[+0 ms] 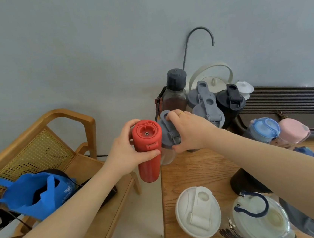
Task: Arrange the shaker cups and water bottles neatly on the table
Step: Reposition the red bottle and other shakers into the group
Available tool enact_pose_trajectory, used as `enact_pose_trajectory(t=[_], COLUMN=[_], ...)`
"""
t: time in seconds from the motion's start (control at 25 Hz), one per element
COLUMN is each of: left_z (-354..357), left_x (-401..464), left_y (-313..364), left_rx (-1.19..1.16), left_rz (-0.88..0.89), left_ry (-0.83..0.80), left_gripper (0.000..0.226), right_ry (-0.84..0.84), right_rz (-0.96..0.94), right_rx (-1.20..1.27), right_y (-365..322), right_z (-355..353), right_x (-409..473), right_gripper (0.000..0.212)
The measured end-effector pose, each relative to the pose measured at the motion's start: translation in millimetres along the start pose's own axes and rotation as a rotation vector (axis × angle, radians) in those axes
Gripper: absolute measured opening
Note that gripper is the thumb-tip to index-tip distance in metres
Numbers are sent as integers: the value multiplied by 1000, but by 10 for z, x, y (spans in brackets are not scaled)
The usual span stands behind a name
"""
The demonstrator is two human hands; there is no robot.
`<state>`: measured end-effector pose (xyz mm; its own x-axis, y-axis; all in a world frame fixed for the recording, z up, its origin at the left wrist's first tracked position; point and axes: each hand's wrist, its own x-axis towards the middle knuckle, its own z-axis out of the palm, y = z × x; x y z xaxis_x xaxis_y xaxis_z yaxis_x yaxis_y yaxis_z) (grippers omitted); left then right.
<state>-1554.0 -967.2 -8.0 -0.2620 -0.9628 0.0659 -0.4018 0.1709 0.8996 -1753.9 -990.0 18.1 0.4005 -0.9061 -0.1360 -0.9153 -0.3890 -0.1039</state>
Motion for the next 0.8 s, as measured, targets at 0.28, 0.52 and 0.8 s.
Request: enact_pose_trajectory(t=[0.28, 0.52, 0.8], left_z=[202, 408, 668], left_x=[148, 259, 553], left_y=[115, 246, 286], left_rx=[-6, -31, -70], left_rz=[36, 55, 30], left_ry=[-73, -78, -78], left_gripper=[76, 73, 73], right_ry=[-27, -73, -105], right_rz=[65, 146, 381], right_rx=[24, 104, 244], right_y=[143, 215, 579], right_z=[-42, -98, -127], right_x=[-625, -890, -1154], right_gripper=[56, 49, 46])
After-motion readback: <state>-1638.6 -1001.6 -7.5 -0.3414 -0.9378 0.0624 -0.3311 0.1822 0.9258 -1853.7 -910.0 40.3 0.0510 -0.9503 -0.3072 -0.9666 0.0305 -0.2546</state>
